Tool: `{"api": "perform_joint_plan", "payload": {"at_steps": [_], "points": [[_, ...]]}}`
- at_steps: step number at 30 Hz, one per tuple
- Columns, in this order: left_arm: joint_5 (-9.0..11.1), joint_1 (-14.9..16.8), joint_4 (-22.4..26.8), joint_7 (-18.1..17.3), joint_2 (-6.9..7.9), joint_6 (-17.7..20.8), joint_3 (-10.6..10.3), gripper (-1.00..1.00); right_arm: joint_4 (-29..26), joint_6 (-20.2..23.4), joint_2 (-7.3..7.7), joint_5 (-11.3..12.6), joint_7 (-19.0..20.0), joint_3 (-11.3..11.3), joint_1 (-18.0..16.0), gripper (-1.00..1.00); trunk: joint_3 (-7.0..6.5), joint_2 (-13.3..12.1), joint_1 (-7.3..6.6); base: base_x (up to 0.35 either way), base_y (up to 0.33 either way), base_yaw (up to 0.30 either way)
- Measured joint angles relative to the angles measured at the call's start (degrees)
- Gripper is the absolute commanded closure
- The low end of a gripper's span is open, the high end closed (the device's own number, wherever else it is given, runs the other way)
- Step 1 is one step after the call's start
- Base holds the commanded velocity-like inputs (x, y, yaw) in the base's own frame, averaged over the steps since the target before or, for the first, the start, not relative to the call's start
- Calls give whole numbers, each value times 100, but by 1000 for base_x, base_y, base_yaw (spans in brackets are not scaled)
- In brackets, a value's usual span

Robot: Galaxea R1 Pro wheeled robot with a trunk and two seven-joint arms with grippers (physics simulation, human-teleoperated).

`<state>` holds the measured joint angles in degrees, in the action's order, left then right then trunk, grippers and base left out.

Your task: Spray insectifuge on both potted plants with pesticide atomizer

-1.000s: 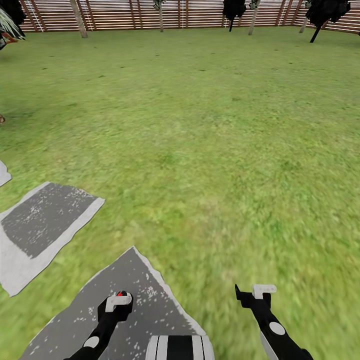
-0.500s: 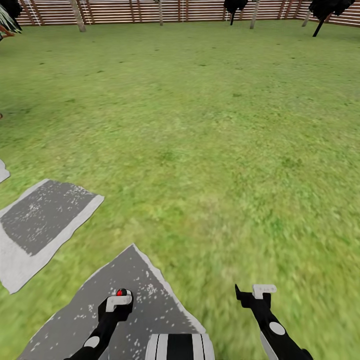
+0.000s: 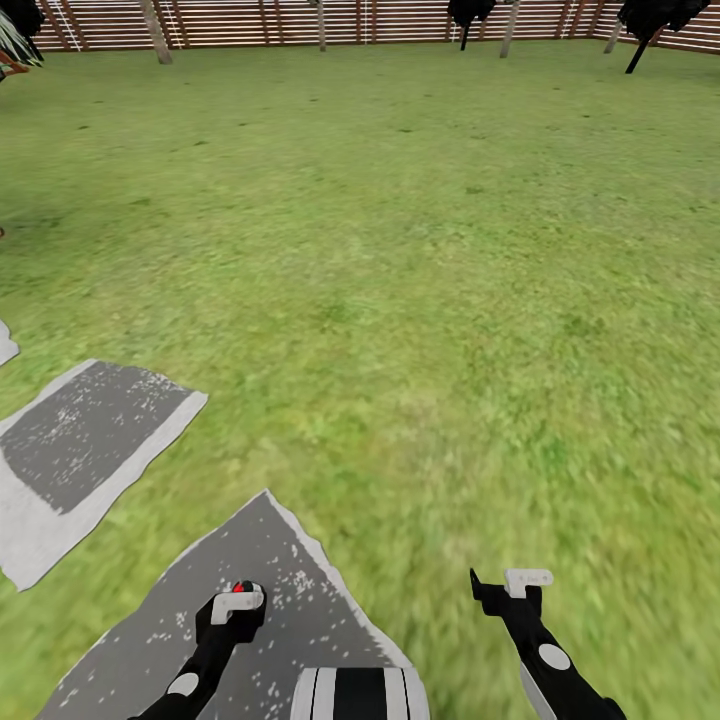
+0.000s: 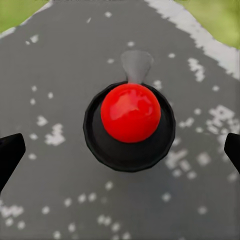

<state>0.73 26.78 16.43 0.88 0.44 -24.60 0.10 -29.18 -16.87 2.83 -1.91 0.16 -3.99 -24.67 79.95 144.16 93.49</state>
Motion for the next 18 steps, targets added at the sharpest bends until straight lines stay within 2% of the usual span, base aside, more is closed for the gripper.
{"api": "perform_joint_plan", "payload": {"at_steps": [8,18], "points": [[0,0,4,0,0,0,0,-100,3,0,0,0,0,0,0,-100,0,0,0,1,0,-2],[0,1,5,0,0,0,0,-100,-3,0,0,0,0,0,0,-100,11,0,0,0,0,-90]]}}
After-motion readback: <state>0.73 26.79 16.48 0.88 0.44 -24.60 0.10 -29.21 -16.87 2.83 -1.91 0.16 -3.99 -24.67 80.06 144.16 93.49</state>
